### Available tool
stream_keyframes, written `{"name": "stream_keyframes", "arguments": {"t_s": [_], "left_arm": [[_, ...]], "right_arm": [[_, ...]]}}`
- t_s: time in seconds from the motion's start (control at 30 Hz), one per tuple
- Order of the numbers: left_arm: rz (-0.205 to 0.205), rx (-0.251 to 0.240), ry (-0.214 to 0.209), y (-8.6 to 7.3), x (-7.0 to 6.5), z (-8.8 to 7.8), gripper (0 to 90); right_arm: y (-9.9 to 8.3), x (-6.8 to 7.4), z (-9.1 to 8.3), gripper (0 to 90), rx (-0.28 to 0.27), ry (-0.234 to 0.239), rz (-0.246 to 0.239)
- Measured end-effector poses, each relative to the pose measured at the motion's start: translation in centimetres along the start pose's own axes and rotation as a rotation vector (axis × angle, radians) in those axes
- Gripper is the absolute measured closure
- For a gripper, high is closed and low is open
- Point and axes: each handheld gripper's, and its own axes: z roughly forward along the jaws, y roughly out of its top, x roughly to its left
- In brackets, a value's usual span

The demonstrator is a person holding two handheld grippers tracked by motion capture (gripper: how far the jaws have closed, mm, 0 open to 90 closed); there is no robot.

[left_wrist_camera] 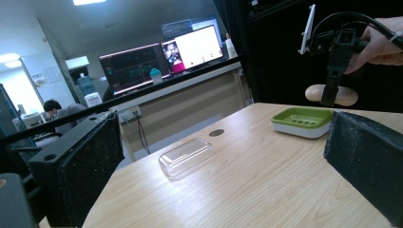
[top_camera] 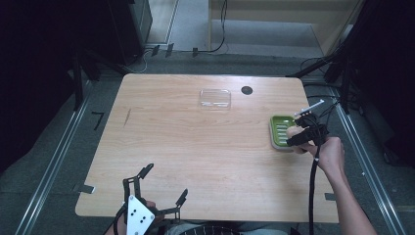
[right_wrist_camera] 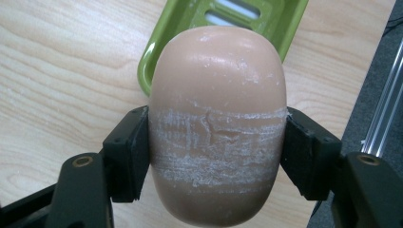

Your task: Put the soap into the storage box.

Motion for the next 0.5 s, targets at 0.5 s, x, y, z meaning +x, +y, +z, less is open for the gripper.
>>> {"name": "stream_keyframes", "arguments": {"t_s": [0.5], "left_arm": [[-0.002, -0.001, 0.002, 0.0, 0.0, 0.0, 0.0]], "right_arm": [[1.8, 0.0, -0.1, 33.6, -0.047, 0.008, 0.000]]}}
